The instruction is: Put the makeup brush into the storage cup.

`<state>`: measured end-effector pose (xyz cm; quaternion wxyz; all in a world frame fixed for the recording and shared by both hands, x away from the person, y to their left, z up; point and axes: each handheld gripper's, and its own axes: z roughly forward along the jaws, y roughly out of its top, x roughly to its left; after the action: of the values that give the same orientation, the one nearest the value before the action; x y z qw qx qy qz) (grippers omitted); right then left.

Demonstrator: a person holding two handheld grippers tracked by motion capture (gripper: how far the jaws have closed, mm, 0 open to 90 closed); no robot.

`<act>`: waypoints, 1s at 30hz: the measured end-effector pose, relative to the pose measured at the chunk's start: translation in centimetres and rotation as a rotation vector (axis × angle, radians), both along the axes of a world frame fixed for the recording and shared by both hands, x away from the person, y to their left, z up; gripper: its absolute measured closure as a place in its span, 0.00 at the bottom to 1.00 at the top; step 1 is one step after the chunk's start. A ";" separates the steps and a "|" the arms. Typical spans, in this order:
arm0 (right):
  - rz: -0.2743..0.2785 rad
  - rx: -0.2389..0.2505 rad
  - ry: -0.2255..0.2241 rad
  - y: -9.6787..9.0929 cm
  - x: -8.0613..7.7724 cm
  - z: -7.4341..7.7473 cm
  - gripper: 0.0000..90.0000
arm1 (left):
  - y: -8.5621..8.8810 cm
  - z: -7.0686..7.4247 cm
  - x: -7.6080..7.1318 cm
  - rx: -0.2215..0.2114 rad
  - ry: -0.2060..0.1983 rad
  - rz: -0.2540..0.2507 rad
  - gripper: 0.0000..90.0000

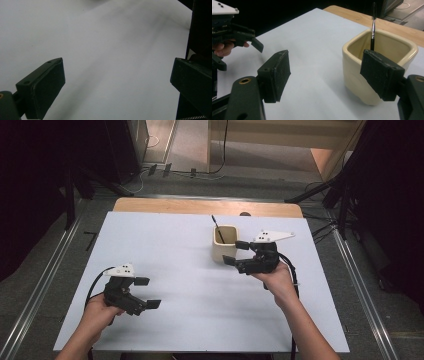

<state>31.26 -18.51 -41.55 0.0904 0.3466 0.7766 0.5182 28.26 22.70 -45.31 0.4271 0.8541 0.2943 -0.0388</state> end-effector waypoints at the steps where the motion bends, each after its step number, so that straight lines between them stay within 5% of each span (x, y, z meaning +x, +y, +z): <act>1: 0.004 -0.001 -0.001 0.0 -0.1 -0.2 0.28 | 0.0 0.0 0.0 -0.001 0.000 0.001 0.00; 16: 0.040 -0.017 0.020 0.8 -1.8 -1.9 0.26 | 0.0 0.0 0.0 -0.003 -0.001 0.003 0.00; 30: 0.031 -0.048 0.030 -0.3 -3.3 -3.2 0.26 | 0.0 0.0 0.0 -0.007 -0.010 0.001 0.00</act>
<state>27.94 -18.80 -44.71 0.0788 0.3399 0.7954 0.4955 28.26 22.75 -45.33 0.4315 0.8526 0.2925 -0.0356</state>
